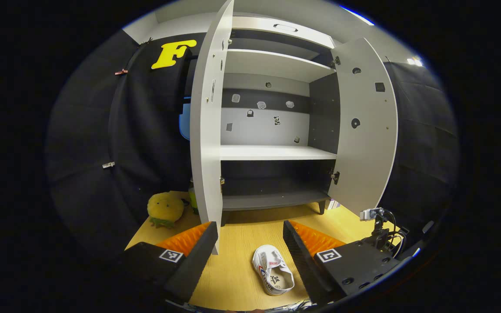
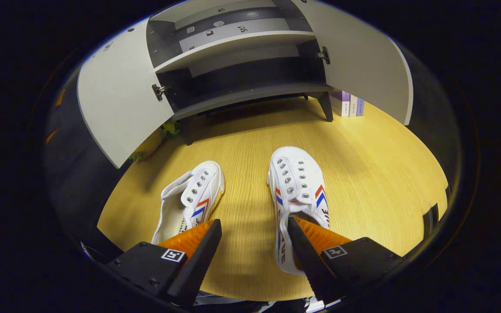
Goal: Grab one shoe with the right hand and put it into the shoe cabinet, grab the other shoe with the left hand and put it into the shoe cabinet; then close the right door with the right hand and the left door with the left hand.
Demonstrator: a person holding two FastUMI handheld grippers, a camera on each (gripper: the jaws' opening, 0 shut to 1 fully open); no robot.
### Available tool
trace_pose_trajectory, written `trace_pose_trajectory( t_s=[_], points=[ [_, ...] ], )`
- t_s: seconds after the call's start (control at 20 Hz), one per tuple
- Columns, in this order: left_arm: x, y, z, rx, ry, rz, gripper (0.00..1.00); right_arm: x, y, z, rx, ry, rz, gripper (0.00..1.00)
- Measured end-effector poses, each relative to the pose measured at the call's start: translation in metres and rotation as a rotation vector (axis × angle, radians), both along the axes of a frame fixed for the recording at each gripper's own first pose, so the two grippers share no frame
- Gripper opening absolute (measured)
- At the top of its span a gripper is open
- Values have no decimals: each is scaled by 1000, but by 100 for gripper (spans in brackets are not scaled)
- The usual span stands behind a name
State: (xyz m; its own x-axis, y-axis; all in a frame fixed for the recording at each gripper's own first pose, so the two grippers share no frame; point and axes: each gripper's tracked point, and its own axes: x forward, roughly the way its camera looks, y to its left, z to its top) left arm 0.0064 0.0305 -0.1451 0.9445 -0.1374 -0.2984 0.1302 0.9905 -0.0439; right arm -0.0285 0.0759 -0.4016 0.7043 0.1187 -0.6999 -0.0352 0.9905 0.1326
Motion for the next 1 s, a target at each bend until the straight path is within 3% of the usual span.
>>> trace_pose_trajectory(
  t_s=[0.25, 0.65, 0.85, 1.0],
  points=[
    [7, 2, -2, -8, 8, 19, 95, 16, 7, -18, -30, -7, 8, 97],
    [5, -9, -23, -10, 68, 14, 95, 41, -2, -5, -98, -148, -19, 97],
    [5, -17, -33, -36, 106, 14, 95, 52, 4, -20, -111, -98, 11, 96],
    [4, -19, -33, -49, 112, 23, 95, 65, 2, -24, -137, -104, 7, 88]
  ],
)
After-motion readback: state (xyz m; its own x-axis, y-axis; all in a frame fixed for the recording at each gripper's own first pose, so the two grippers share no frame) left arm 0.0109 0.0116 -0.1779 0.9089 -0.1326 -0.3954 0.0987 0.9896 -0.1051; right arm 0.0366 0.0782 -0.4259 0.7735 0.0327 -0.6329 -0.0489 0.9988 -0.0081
